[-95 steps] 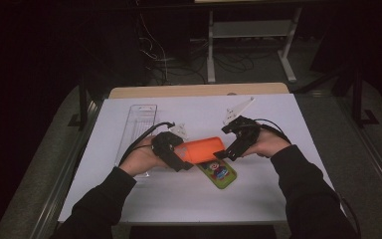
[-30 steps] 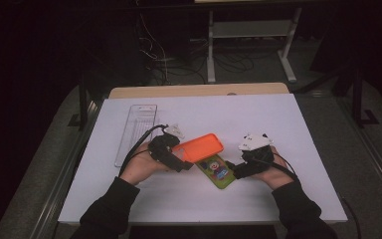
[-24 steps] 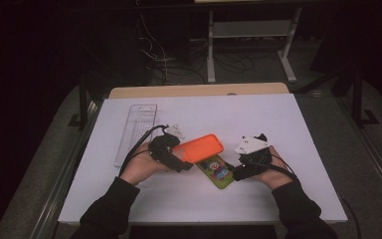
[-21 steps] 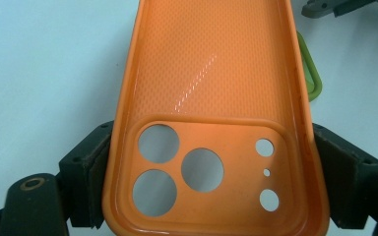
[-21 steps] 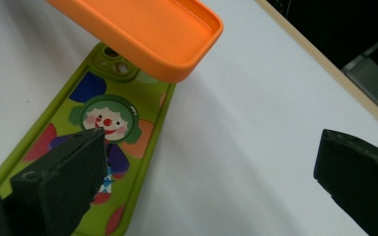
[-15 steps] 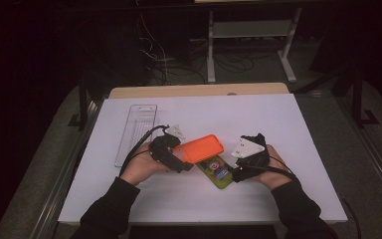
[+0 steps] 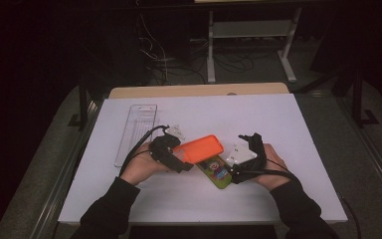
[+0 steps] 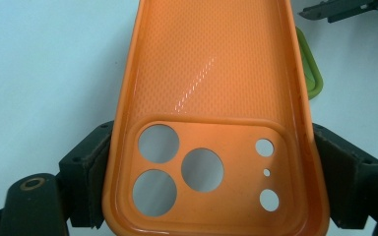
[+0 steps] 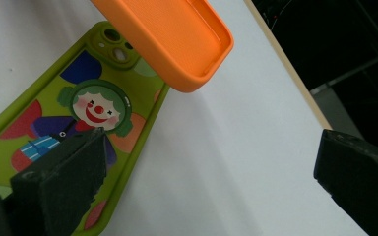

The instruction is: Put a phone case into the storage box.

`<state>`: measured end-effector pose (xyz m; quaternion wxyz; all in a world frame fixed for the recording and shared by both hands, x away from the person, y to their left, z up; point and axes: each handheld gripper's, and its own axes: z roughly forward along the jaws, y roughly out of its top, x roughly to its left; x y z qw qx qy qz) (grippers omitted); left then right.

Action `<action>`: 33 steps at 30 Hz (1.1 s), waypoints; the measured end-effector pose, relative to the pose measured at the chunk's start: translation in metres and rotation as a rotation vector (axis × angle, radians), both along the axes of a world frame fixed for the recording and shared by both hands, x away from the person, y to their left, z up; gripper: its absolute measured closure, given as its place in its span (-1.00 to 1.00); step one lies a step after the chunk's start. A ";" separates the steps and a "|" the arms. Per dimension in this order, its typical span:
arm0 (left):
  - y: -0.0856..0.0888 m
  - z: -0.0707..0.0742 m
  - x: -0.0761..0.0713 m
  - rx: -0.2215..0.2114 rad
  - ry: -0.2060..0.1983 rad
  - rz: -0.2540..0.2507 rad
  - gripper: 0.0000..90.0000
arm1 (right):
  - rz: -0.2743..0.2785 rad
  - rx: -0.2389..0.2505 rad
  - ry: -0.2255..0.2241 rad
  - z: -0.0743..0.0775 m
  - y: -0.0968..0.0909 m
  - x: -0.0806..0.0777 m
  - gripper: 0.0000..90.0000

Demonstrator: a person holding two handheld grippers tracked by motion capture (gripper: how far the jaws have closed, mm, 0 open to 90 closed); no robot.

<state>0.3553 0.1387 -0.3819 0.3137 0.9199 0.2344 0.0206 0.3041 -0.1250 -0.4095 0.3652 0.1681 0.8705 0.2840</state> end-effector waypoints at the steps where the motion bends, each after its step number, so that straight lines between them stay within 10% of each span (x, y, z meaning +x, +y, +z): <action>1: -0.001 -0.001 0.000 -0.006 0.003 0.006 -0.65 | 0.007 -0.011 -0.009 0.000 0.001 -0.001 -1.00; 33: -0.001 -0.001 -0.001 -0.008 0.009 0.014 -0.65 | 0.114 -0.351 -0.301 -0.007 0.023 -0.014 -1.00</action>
